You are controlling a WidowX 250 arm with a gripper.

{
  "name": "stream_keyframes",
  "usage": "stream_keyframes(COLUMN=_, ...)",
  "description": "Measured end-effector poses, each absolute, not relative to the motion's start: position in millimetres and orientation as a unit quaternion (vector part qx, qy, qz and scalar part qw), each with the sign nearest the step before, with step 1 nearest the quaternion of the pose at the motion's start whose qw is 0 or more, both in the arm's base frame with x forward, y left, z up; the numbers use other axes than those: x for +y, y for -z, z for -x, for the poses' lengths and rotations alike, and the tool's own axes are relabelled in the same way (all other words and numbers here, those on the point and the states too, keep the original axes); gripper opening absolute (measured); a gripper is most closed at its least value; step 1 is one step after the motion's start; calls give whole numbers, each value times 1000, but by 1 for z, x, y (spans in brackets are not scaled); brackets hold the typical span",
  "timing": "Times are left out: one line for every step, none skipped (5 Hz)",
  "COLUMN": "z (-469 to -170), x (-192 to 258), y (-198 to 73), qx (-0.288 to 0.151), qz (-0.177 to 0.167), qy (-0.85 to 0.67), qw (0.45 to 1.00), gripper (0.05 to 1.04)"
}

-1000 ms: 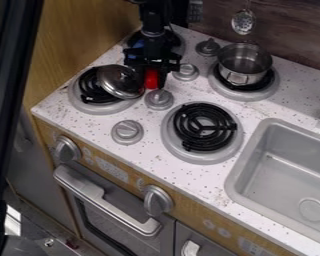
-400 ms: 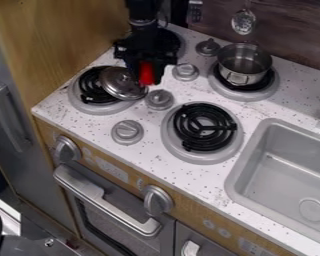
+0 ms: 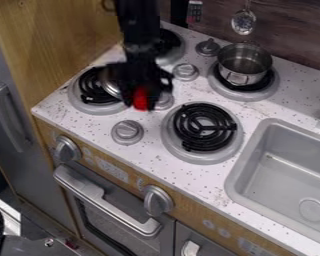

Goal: Put the red object on top of the right lower burner

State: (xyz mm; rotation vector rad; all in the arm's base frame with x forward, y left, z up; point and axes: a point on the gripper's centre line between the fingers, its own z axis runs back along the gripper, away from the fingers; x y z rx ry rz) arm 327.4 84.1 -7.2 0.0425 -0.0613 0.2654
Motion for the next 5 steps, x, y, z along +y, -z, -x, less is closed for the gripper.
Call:
stream_keyframes(z=-318, x=62, y=18, qx=-20, qz=-26, qy=-100, qw=994, gripper=535)
stream_keyframes(z=-321, x=44, y=21, qx=-31, qz=-37, qy=-74, qw=996, gripper=535)
stream_keyframes(z=-325, x=31, y=24, qx=-33, qz=-38, qy=-60, qw=997, gripper=535)
stream_keyframes(z=-334, x=19, y=31, qx=-32, qz=-40, qy=-46, qw=998, gripper=535)
stream_keyframes(z=-339, x=12, y=32, qx=-31, qz=-44, qy=-32, qw=998, gripper=535)
